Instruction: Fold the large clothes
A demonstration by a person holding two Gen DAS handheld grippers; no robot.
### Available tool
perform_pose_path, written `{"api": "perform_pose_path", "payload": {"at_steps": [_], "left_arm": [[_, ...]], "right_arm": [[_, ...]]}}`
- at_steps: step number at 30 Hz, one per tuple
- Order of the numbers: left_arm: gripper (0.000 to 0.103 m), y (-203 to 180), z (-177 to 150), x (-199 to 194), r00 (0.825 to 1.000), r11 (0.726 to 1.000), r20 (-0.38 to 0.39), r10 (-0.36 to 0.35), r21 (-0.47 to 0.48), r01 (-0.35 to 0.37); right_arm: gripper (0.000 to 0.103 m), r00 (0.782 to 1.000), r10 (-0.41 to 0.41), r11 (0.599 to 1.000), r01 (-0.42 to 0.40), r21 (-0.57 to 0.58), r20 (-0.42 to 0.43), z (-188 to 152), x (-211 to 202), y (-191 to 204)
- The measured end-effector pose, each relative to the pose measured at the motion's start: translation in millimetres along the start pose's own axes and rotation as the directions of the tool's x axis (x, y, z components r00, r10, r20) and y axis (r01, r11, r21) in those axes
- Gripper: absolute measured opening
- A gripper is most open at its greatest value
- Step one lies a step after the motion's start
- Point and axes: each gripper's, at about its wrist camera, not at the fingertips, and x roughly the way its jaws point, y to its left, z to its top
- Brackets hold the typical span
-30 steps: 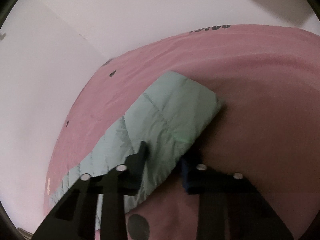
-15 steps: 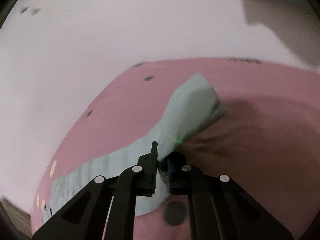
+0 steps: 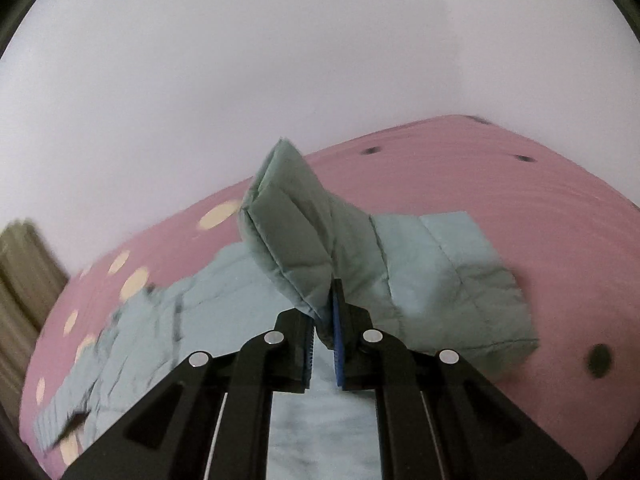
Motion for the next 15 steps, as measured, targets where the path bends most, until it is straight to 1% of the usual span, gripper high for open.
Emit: {"api": "perform_pose_path", "payload": {"at_steps": [2,5,6,11,15], "left_arm": [[0.101,0.2,-0.2,0.0,1.0,1.0,0.0,0.0,0.0,0.0],[0.101,0.5,-0.2,0.0,1.0,1.0,-0.001,-0.002,-0.001,0.002],[0.101,0.8,-0.2,-0.1,1.0,1.0,-0.001,-0.004,-0.002,0.004],[0.101,1.6,0.2,0.4,1.0,1.0,-0.002,-0.007,-0.005,0.007],[0.101,1.5,0.4,0.3,1.0,1.0,-0.001,-0.007,-0.006,0.007]], "right_arm": [[0.008,0.999,0.035,0.997,-0.037,-0.062,-0.027,-5.7,13.4,35.7],[0.008,0.994,0.078,0.988,-0.087,-0.131,-0.072,-23.4,27.7,77.9],[0.008,0.993,0.086,0.984,-0.097,-0.148,-0.081,-30.7,25.2,87.4],[0.008,0.98,0.124,0.956,-0.161,-0.247,-0.155,-57.7,44.9,143.3],[0.008,0.969,0.14,0.933,-0.198,-0.301,-0.203,-77.0,57.0,171.9]]}}
